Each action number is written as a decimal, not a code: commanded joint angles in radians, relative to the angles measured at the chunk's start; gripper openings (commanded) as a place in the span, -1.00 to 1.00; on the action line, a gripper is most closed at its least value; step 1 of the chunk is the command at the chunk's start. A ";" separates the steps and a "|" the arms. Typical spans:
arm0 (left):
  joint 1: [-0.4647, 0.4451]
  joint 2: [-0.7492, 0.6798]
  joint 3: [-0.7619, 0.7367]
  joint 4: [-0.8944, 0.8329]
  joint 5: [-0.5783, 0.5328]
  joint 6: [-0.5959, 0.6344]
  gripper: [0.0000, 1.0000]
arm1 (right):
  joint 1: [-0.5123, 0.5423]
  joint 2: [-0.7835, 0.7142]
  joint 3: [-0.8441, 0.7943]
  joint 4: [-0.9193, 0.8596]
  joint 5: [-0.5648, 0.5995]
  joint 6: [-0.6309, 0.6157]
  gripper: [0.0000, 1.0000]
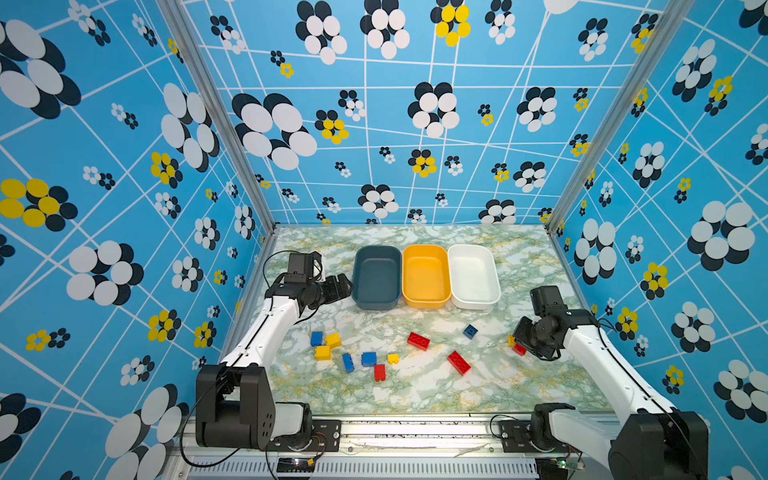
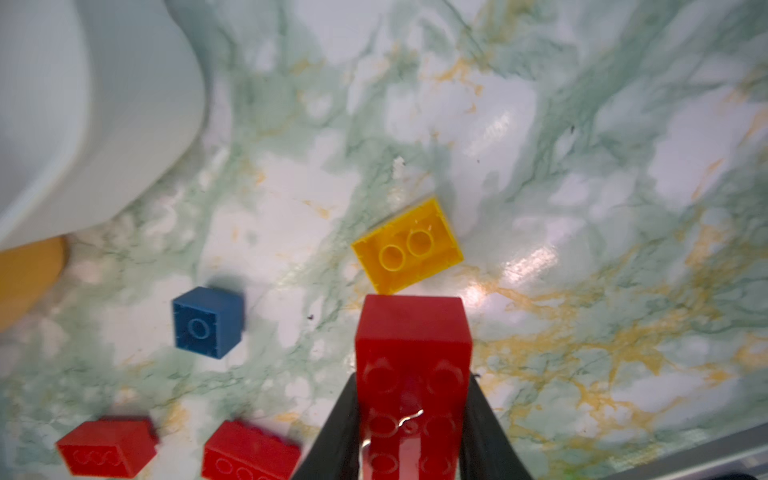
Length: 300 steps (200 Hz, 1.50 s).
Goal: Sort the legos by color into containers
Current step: 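Carry the red brick over the white tub and drop it in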
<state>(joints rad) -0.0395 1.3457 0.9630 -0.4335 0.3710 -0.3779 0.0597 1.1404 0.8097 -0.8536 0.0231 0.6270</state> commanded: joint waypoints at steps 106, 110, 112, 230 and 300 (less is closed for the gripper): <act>0.007 -0.019 -0.012 -0.009 -0.013 -0.053 0.85 | 0.145 0.757 0.862 -0.002 -0.085 -0.269 -0.51; 0.007 -0.019 -0.014 -0.011 -0.014 -0.054 0.85 | 0.147 0.783 0.886 -0.012 -0.088 -0.269 -0.51; 0.007 -0.020 -0.015 -0.011 -0.014 -0.054 0.85 | 0.149 0.792 0.897 -0.016 -0.091 -0.270 -0.51; 0.007 -0.046 -0.064 -0.072 -0.072 -0.062 0.85 | 0.157 1.001 1.049 -0.079 -0.083 -0.256 0.01; 0.006 -0.053 -0.078 -0.096 -0.088 -0.071 0.85 | 0.158 0.937 0.995 -0.055 -0.087 -0.240 0.10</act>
<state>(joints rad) -0.0395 1.3197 0.9020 -0.4946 0.3000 -0.4381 0.2131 2.1407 1.8290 -0.9039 -0.0624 0.3779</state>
